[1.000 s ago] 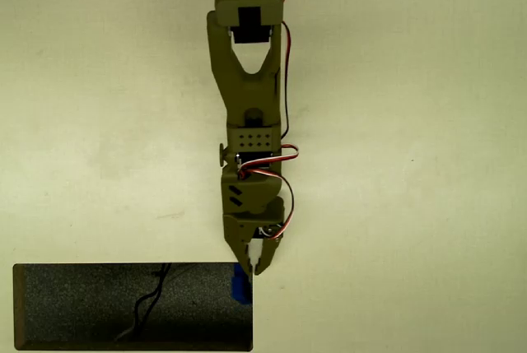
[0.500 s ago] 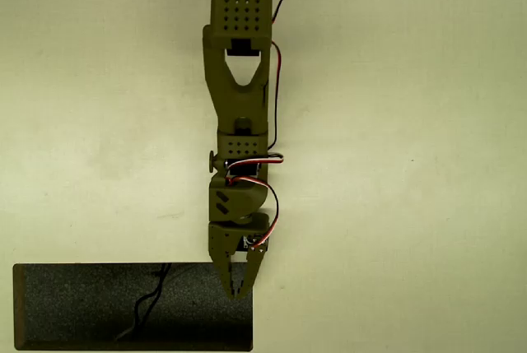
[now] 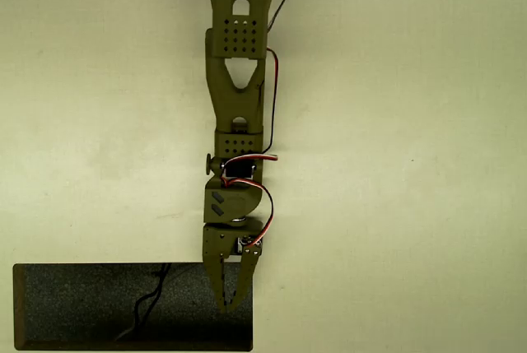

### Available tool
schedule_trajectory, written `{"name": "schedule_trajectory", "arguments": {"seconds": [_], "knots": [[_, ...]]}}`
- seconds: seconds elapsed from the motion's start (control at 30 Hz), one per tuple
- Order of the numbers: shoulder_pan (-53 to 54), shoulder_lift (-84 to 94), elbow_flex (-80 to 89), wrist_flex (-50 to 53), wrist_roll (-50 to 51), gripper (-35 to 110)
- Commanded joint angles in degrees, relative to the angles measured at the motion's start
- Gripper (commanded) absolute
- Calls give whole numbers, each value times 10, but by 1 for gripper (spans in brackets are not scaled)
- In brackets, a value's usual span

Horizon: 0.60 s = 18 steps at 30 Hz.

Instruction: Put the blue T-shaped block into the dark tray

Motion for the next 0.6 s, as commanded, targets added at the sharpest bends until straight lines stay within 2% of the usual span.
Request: {"name": "schedule_trajectory", "arguments": {"seconds": [0.0,0.2,0.33,0.47,0.57], "knots": [[3,-18,-43,-11,-14,0],[5,-39,-57,-29,-21,0],[4,-39,-12,-102,-39,0],[5,-39,-18,-83,-44,0],[5,-39,-8,-111,-56,0]]}}
